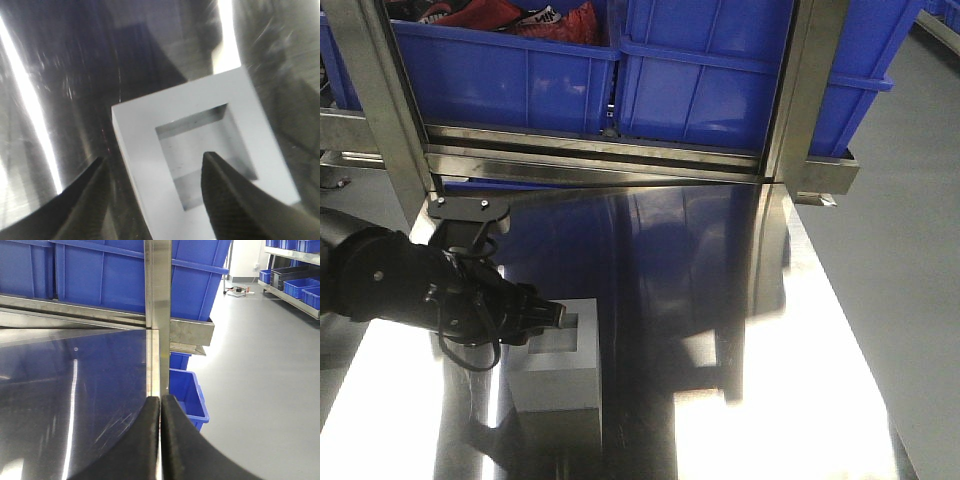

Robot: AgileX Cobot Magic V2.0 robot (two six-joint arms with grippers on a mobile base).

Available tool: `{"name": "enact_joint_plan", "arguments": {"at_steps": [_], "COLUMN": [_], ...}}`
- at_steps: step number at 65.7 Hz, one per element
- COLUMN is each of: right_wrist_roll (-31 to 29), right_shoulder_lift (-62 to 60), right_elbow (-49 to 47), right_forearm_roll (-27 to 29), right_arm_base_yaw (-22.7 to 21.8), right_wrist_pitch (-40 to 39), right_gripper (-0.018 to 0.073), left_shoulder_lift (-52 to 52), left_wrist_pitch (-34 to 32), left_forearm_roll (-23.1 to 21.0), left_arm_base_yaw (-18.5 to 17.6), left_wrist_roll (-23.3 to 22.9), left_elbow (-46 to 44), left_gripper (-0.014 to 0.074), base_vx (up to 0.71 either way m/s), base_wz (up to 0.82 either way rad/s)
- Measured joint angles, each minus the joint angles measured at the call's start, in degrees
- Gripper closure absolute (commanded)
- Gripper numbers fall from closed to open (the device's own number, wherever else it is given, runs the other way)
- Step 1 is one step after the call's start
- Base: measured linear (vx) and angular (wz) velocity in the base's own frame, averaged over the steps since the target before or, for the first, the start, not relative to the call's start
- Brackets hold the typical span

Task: Sort gray base to blue bin
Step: 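Lower the left gripper onto the gray block's rim and close it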

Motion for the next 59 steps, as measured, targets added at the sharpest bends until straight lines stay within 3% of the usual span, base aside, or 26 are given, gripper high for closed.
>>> {"name": "enact_joint_plan", "arguments": {"at_steps": [29, 38, 59], "right_wrist_roll": [0.0, 0.0, 0.0], "right_shoulder_lift": [0.0, 0.0, 0.0], "right_elbow": [0.0, 0.0, 0.0], "right_forearm_roll": [0.0, 0.0, 0.0], "right_arm_base_yaw": [0.0, 0.0, 0.0], "right_wrist_pitch": [0.0, 0.0, 0.0], "right_gripper": [0.0568, 0.0568, 0.0568], "left_shoulder_lift": [4.07, 4.17, 4.17], "left_wrist_pitch": [-1.28, -2.02, -3.29], "left_forearm_roll": [0.0, 0.16, 1.64], "left_arm_base_yaw": [0.0, 0.0, -0.04], "left_wrist_roll": [-0.17, -1.01, -2.98], "left_elbow": [0.0, 0.0, 0.0], "left_gripper": [0.0227, 0.0311, 0.0605], "base_vx": [0.0, 0.0, 0.0], "base_wz": [0.0, 0.0, 0.0]}}
